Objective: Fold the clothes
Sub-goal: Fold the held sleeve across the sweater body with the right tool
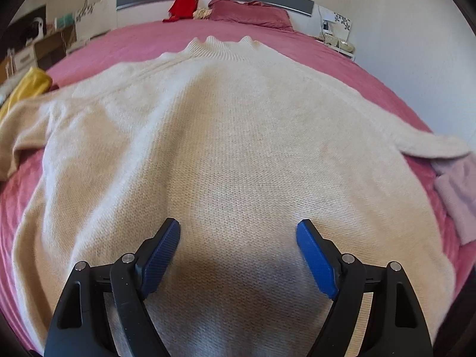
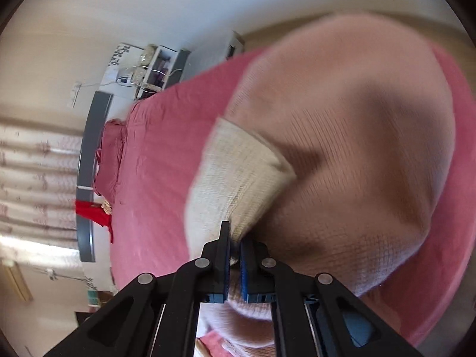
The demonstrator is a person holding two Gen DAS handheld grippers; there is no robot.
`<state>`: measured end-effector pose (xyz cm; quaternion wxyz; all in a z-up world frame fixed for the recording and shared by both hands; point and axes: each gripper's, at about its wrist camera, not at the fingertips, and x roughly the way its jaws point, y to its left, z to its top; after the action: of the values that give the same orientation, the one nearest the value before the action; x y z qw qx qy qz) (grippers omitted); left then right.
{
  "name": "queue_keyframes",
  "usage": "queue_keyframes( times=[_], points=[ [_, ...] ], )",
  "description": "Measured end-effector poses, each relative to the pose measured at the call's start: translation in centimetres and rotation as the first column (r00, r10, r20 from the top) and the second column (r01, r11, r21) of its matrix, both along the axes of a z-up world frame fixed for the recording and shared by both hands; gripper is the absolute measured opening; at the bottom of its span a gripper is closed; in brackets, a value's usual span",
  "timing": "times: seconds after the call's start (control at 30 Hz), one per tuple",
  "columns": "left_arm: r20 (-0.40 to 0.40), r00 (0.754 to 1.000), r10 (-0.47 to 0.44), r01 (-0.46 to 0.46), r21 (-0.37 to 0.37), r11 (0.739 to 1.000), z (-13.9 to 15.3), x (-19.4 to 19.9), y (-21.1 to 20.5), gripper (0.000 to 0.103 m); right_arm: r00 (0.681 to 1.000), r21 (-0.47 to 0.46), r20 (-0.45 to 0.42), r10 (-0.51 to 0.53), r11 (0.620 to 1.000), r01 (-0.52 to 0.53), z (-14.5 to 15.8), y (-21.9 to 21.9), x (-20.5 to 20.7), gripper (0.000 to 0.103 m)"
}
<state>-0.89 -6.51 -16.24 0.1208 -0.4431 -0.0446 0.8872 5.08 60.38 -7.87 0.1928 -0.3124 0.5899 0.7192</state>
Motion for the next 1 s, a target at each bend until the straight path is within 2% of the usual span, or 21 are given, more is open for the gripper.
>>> queue_keyframes(
  times=[0.1,0.17,0.23,0.37,0.5,0.57,0.63,0.67,0.73,0.8,0.83,0.9,0.93,1.0],
  points=[
    [0.023,0.999,-0.028,0.028,0.0,1.0,0.4,0.1,0.0,0.082,1.0,0.013,-0.005,-0.018,1.0,0.018,-0.1,-0.4,-0.3,0.005],
    [0.039,0.998,-0.058,0.059,-0.028,0.998,0.8,0.4,0.1,0.082,1.0,0.072,0.005,0.003,0.997,-0.003,1.5,-0.9,-1.2,0.005],
    [0.071,0.996,-0.049,0.052,-0.052,0.997,1.3,0.1,0.0,0.082,0.999,0.141,-0.013,0.04,0.989,-0.037,3.5,-1.6,-1.8,0.005],
    [0.128,0.99,0.051,-0.047,-0.036,0.998,2.2,-0.7,-1.3,0.082,0.989,0.266,0.001,0.145,0.954,-0.14,7.4,-5.5,-4.9,0.005],
    [0.186,0.973,0.137,-0.145,0.029,0.989,2.2,-1.3,-3.3,0.082,0.976,0.282,-0.028,0.218,0.938,-0.202,9.4,-10.2,-8.9,0.005],
    [0.186,0.971,0.148,-0.16,0.054,0.986,2.4,-0.6,-4.4,0.082,0.954,0.285,-0.061,0.294,0.921,-0.266,10.9,-14.3,-11.8,0.005],
    [0.17,0.973,0.156,-0.169,0.067,0.983,2.8,0.2,-5.2,0.082,0.91,0.319,-0.097,0.403,0.879,-0.355,13.0,-19.8,-15.3,0.005],
    [0.157,0.975,0.158,-0.171,0.074,0.983,3.0,0.6,-5.6,0.082,0.877,0.336,-0.118,0.465,0.85,-0.405,13.8,-23.3,-16.9,0.005],
    [0.131,0.977,0.167,-0.178,0.084,0.98,3.3,1.5,-6.6,0.082,0.797,0.375,-0.155,0.583,0.781,-0.499,15.5,-30.2,-20.3,0.005],
    [0.113,0.976,0.186,-0.197,0.09,0.976,3.3,2.4,-7.6,0.082,0.708,0.396,-0.168,0.686,0.704,-0.589,15.6,-37.7,-22.1,0.005],
    [0.113,0.974,0.195,-0.206,0.099,0.974,3.2,2.5,-8.1,0.082,0.655,0.4,-0.172,0.736,0.66,-0.636,15.2,-42.0,-23.1,0.006],
    [0.118,0.97,0.213,-0.227,0.119,0.967,2.8,2.8,-9.0,0.082,0.573,0.39,-0.168,0.803,0.587,-0.709,13.4,-49.5,-24.7,0.006],
    [0.13,0.966,0.224,-0.241,0.132,0.962,2.4,3.0,-9.6,0.082,0.527,0.384,-0.147,0.837,0.54,-0.749,11.9,-53.7,-25.2,0.005],
    [0.155,0.959,0.238,-0.263,0.164,0.951,1.7,3.7,-10.8,0.082,0.466,0.394,-0.069,0.882,0.453,-0.8,8.7,-60.1,-25.8,0.006]
  ],
)
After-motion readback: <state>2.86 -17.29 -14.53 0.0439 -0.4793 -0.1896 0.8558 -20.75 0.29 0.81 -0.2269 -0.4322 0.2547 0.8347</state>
